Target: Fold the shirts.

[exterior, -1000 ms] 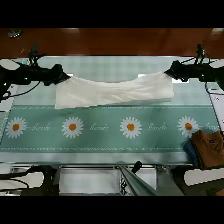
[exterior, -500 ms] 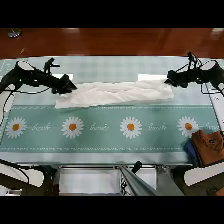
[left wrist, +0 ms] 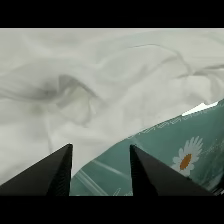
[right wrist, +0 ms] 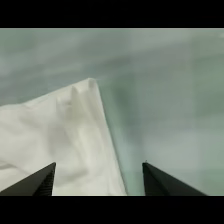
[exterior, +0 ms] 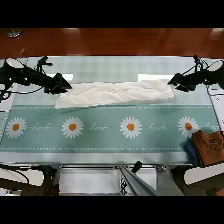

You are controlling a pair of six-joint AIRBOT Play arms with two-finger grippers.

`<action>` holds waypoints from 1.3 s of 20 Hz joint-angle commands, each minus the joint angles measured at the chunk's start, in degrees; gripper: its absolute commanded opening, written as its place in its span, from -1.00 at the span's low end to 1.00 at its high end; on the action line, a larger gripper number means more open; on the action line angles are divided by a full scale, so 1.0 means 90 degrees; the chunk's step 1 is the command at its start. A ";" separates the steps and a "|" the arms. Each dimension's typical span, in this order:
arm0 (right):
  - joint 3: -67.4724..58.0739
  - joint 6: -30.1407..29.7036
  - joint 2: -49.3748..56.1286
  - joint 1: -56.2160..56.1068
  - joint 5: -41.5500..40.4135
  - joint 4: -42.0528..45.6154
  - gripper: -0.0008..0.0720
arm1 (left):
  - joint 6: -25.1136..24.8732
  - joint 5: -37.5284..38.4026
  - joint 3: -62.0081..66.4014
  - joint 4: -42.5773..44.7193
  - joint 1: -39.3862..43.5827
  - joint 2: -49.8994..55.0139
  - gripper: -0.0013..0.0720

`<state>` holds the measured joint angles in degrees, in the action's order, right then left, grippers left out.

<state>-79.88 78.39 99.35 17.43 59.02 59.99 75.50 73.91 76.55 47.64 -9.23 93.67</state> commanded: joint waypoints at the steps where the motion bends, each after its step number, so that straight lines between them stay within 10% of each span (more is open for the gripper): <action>1: -0.0005 -0.0250 0.0056 0.0556 0.0503 -0.0738 0.71 | -0.0007 -0.0005 0.0007 -0.0007 -0.0015 -0.0539 0.26; 11: -0.0005 -0.0437 0.1120 -0.0121 0.0495 -0.2395 0.66 | 0.0022 -0.0163 0.0007 -0.0129 0.0311 -0.1579 0.24; 12: -0.0005 -0.0488 0.1090 -0.0240 0.0318 -0.2443 0.36 | 0.0022 -0.0160 0.0007 -0.0129 0.0359 -0.1634 0.23; 14: -0.0005 -0.0554 0.0906 -0.0321 0.0221 -0.2596 -0.91 | 0.0022 -0.0163 0.0007 -0.0131 0.0437 -0.1698 0.23; 16: -0.0005 -0.0702 0.0503 -0.0308 0.0226 -0.2742 -0.92 | 0.0024 -0.0211 0.0007 -0.0206 0.0568 -0.1707 0.23; 20: -0.0005 -0.0816 -0.0780 -0.0376 0.0423 -0.2691 -0.92 | 0.0022 -0.1287 0.0005 -0.0248 0.1411 -0.1693 -0.82; 26: -0.0005 -0.0209 -0.2941 -0.0903 0.1005 -0.1467 -0.92 | 0.0333 -0.3084 0.0002 -0.0250 0.3432 -0.1277 -0.91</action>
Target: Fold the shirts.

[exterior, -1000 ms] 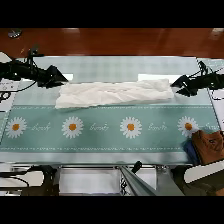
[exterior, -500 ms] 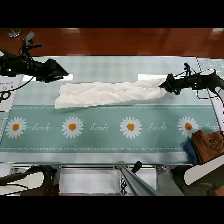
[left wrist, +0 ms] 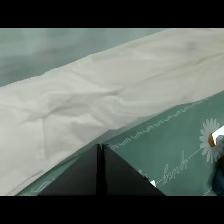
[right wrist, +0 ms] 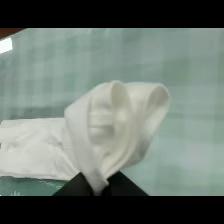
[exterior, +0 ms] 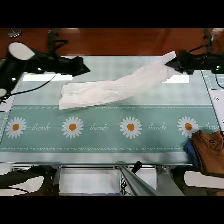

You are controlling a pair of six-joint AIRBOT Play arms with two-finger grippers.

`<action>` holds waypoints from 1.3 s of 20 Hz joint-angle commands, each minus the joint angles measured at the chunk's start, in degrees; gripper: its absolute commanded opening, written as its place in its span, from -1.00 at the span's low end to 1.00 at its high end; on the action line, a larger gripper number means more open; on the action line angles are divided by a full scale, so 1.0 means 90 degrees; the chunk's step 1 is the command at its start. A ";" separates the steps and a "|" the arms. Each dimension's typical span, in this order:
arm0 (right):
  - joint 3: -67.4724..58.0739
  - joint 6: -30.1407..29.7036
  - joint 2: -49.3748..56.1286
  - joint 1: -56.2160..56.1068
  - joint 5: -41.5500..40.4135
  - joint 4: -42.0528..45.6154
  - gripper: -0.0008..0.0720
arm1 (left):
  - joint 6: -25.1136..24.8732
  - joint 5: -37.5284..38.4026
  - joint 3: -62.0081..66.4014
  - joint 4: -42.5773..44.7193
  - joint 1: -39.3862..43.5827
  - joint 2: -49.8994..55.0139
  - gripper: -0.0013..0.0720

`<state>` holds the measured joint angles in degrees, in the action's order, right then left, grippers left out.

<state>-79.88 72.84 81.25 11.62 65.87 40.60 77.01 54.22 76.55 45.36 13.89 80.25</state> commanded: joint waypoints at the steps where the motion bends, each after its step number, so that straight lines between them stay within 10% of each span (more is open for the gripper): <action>1: -0.0005 0.0602 -0.1197 -0.0374 0.0340 0.0920 -0.92 | 0.0270 -0.1030 0.0002 0.0002 0.1180 0.0391 -0.91; 13: -0.0005 0.2455 -0.3534 -0.1151 0.1501 0.2555 -0.92 | 0.0692 -0.2492 0.0005 -0.1100 0.3393 0.1880 -0.91; 19: 0.0352 0.2470 -0.3512 -0.1202 0.1965 0.3060 -0.92 | 0.0539 -0.2460 0.0002 -0.1156 0.2849 0.1122 -0.91; 26: 0.1219 0.2688 -0.2268 -0.3412 -0.1583 0.2900 -0.92 | 0.0525 -0.1525 0.0002 0.0896 0.0947 -0.2067 -0.91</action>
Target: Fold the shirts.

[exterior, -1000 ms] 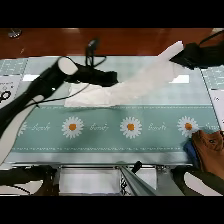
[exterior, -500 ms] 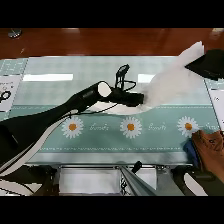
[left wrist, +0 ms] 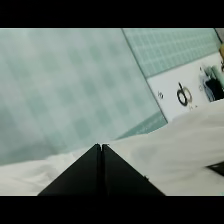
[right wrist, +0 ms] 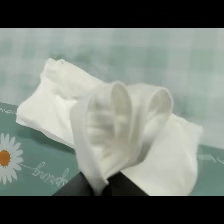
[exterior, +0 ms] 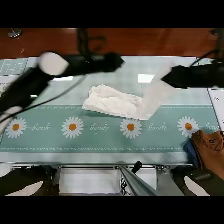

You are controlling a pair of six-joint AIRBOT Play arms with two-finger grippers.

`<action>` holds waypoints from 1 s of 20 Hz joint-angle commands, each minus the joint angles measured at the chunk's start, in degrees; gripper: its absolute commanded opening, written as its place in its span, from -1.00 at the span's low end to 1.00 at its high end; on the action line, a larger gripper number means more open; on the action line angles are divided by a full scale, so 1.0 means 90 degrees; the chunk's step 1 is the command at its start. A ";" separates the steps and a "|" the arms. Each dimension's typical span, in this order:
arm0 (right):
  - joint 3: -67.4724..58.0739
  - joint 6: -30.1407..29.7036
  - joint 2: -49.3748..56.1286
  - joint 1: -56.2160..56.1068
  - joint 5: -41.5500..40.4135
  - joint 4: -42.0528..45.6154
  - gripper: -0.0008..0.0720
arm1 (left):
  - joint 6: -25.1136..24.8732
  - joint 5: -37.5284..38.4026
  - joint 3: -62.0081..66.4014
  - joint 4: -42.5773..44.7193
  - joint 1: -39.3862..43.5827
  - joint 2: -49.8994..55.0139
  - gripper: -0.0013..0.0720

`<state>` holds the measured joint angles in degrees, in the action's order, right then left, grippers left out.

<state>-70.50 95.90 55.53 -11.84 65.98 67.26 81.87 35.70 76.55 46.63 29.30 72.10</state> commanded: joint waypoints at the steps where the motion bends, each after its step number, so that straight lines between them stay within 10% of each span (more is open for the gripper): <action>1: 0.0177 0.0126 0.0962 -0.1071 -0.2098 -0.0233 -0.92 | -0.0015 0.0794 0.0002 0.0835 -0.1083 -0.1562 -0.91; 11: 0.0175 -0.0017 0.3529 -0.3026 -0.4911 -0.2200 -0.92 | 0.0559 0.2905 0.0000 0.1234 -0.2788 -0.4005 -0.91; 12: 0.0175 -0.0017 0.3623 -0.3111 -0.5064 -0.2339 -0.75 | 0.0556 0.3007 0.0000 0.1265 -0.2788 -0.4056 -0.91; 14: 0.0175 -0.0019 0.3718 -0.3189 -0.5151 -0.2654 0.32 | 0.0556 0.3135 0.0000 0.1345 -0.2788 -0.4063 -0.91; 20: 0.0175 -0.0245 0.2824 -0.2331 -0.2786 -0.1008 0.43 | 0.0556 0.3167 -0.0046 0.1889 -0.2790 -0.4019 -0.91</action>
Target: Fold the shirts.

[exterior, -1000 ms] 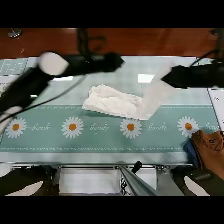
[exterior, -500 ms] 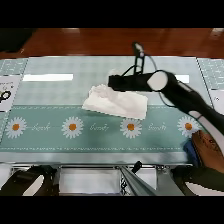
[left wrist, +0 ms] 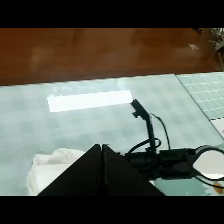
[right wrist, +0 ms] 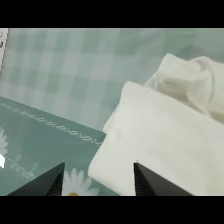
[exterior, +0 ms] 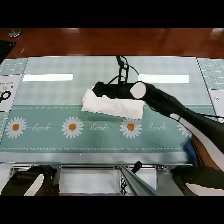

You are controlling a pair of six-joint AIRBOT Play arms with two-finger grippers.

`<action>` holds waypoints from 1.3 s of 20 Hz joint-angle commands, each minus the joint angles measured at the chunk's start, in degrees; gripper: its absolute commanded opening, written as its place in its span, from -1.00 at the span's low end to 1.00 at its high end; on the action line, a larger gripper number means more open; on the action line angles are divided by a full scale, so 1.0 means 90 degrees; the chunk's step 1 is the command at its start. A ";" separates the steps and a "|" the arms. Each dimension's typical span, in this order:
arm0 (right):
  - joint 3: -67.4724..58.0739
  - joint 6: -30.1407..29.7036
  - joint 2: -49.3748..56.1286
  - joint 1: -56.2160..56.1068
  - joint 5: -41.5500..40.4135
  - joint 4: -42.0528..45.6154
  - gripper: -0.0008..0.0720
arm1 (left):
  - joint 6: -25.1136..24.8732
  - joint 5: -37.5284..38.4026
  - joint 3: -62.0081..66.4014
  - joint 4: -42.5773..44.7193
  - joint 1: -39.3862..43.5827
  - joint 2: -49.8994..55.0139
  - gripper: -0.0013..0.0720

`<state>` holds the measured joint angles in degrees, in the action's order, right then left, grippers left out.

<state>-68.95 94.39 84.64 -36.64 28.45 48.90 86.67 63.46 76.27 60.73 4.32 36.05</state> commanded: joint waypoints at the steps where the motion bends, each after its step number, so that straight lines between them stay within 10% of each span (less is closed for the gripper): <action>1: 0.0005 -0.0034 -0.0658 0.0719 0.2164 0.1795 0.43 | 0.0022 0.0083 -0.0015 0.0459 -0.0015 -0.0005 -0.91; 6: 0.0226 -0.0136 -0.1498 0.2523 0.5399 0.5571 0.43 | 0.0022 0.0544 -0.0017 0.0614 -0.0015 0.0151 -0.81; 9: 0.0967 -0.0542 -0.1547 0.3978 0.4949 0.3150 0.70 | 0.0022 0.0906 -0.0083 0.0617 -0.0015 0.0214 -0.03; 13: 0.1671 -0.1185 -0.1200 0.4556 0.3937 0.0454 0.70 | 0.0024 0.0916 -0.0364 0.0614 -0.0015 0.0221 -0.01; 21: 0.1717 -0.1229 0.0083 0.3393 0.3419 -0.0097 0.66 | 0.0148 0.0937 -0.0522 0.0614 -0.0015 0.0223 -0.01; 23: 0.1717 -0.1234 0.0262 0.3218 0.3419 -0.0097 0.19 | 0.0146 0.0937 -0.0522 0.0614 -0.0015 0.0223 -0.02; 25: 0.1707 -0.1287 0.0291 0.3181 0.3475 -0.0129 -0.92 | 0.0146 0.0937 -0.0522 0.0614 -0.0015 0.0223 -0.02; 26: 0.1634 -0.1583 0.0253 0.3237 0.3677 -0.0155 -0.93 | 0.0146 0.0935 -0.0522 0.0614 -0.0015 0.0223 -0.02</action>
<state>-53.71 82.89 86.00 -6.79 59.83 48.53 87.90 71.88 71.61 66.26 4.23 38.06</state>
